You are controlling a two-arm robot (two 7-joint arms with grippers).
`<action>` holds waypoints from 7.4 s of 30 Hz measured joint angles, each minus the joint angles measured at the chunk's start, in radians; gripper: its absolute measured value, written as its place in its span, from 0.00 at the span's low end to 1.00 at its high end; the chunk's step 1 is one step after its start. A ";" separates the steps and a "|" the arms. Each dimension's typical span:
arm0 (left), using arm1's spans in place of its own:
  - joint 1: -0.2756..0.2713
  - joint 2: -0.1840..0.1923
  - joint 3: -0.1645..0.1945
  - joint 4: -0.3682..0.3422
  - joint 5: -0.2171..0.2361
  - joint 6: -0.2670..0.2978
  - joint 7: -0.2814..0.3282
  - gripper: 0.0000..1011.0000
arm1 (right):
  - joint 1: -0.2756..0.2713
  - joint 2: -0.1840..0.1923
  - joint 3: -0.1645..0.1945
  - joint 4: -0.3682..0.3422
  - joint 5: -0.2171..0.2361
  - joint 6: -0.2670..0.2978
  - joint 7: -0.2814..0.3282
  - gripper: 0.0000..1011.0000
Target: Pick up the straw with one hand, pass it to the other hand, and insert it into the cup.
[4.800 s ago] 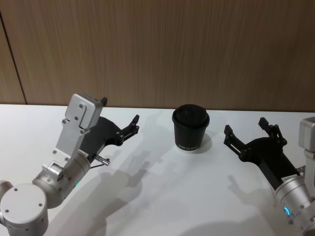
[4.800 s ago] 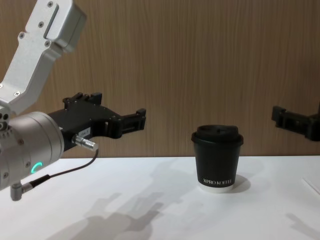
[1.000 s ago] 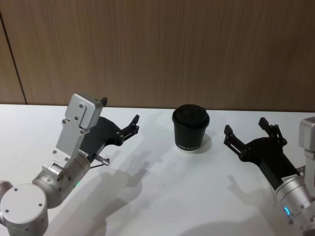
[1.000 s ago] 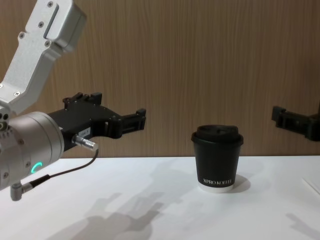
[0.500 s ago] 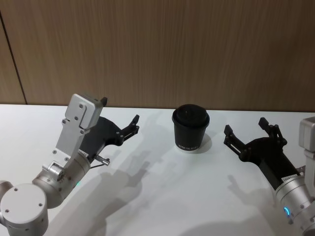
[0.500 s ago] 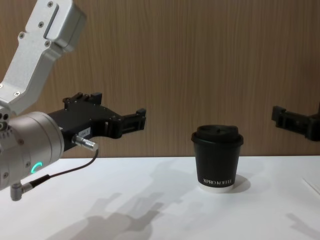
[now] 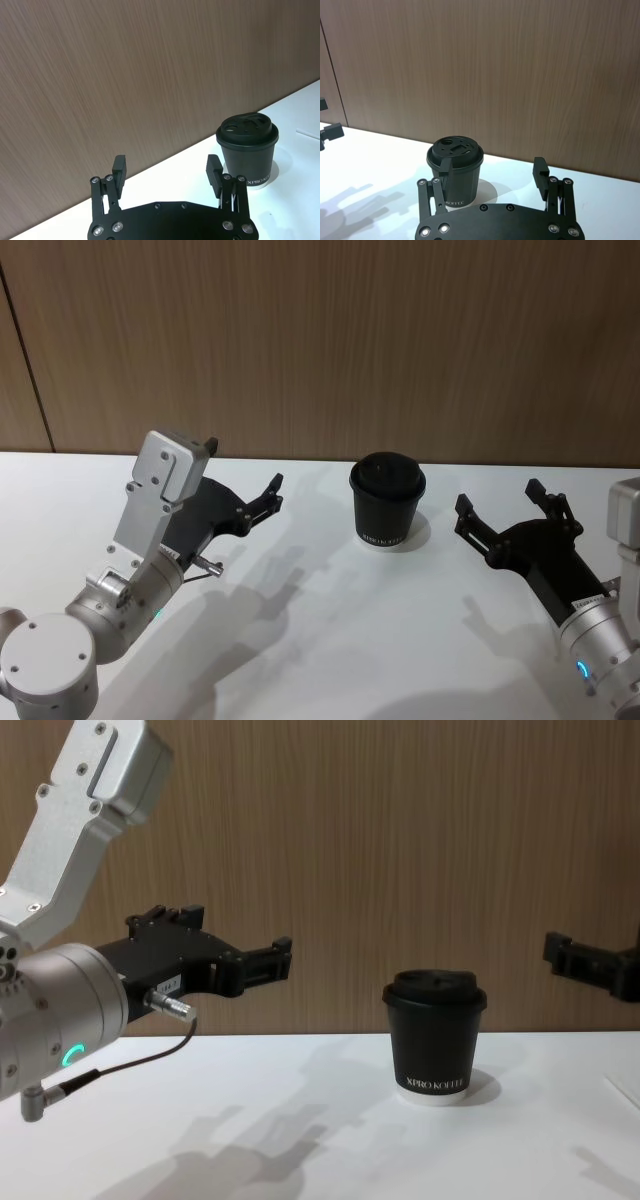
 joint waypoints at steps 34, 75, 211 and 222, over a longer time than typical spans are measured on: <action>0.000 0.000 0.000 0.000 0.000 0.000 0.000 0.99 | 0.004 0.003 0.000 0.006 -0.002 0.009 0.006 0.99; 0.000 0.000 0.000 0.000 0.000 0.000 0.000 0.99 | -0.033 0.042 0.075 0.023 -0.002 0.194 0.016 0.99; 0.000 0.000 0.000 0.000 0.000 0.000 0.000 0.99 | -0.025 -0.027 0.133 0.103 -0.074 0.377 0.061 0.99; 0.000 0.000 0.000 0.000 0.000 0.000 0.000 0.99 | -0.025 -0.034 0.135 0.096 -0.081 0.391 0.057 0.92</action>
